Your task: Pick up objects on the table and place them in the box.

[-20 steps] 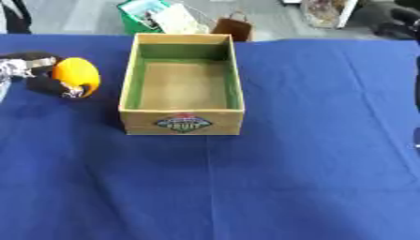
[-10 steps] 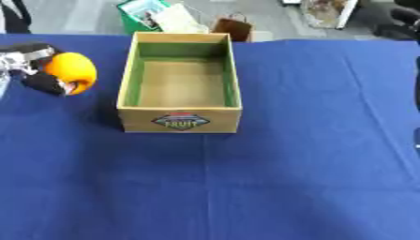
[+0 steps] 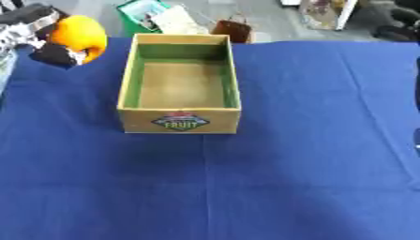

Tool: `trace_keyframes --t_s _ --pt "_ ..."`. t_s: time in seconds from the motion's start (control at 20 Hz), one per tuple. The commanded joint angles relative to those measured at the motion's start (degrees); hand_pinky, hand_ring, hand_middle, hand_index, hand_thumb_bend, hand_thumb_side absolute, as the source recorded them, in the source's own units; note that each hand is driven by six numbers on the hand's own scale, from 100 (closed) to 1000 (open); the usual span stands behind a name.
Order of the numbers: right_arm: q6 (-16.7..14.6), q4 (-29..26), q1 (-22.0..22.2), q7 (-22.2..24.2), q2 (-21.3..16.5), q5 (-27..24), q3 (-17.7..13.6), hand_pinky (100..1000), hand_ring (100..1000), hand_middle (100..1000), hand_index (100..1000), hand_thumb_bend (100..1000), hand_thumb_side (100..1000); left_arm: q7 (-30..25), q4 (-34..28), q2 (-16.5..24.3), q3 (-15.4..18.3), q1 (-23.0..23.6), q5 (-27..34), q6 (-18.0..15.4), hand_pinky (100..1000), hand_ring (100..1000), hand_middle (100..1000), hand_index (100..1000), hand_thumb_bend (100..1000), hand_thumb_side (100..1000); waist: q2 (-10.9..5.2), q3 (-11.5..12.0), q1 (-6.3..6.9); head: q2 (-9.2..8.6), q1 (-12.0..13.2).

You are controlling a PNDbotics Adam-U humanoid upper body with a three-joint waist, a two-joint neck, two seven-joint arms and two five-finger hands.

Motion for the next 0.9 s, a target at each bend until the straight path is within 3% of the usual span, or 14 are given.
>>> trace_keyframes --t_s 0.05,0.4,0.7,0.9 --pt "-0.21 -0.81 -0.8 0.43 -0.89 -0.44 -0.04 783 768 736 843 100 1000 1.89 -0.88 -2.36 -0.21 -3.26 -2.56 0.06 365 523 534 651 100 289 -1.51 -0.26 0.08 0.4 0.43" --pt "-0.4 -0.81 -1.42 0.93 -0.7 -0.91 0.34 782 768 736 843 100 1000 7.66 6.04 -9.68 0.11 -5.5 -8.42 -1.17 393 542 552 667 100 281 -1.56 -1.58 0.0 0.38 1.3" --pt "-0.44 -0.81 -1.74 1.09 -0.46 -1.25 0.43 782 768 736 844 100 1000 9.95 12.96 -13.42 0.68 -5.25 -8.9 -4.61 415 563 576 687 100 273 -1.44 -2.26 -0.08 0.22 1.7" --pt "-0.43 -0.81 -2.05 1.26 -0.21 -1.42 0.57 782 768 736 844 100 1000 10.57 16.19 -15.0 0.72 -5.15 -11.19 -7.04 438 586 611 718 100 334 -1.32 -2.76 -0.12 0.13 1.99"
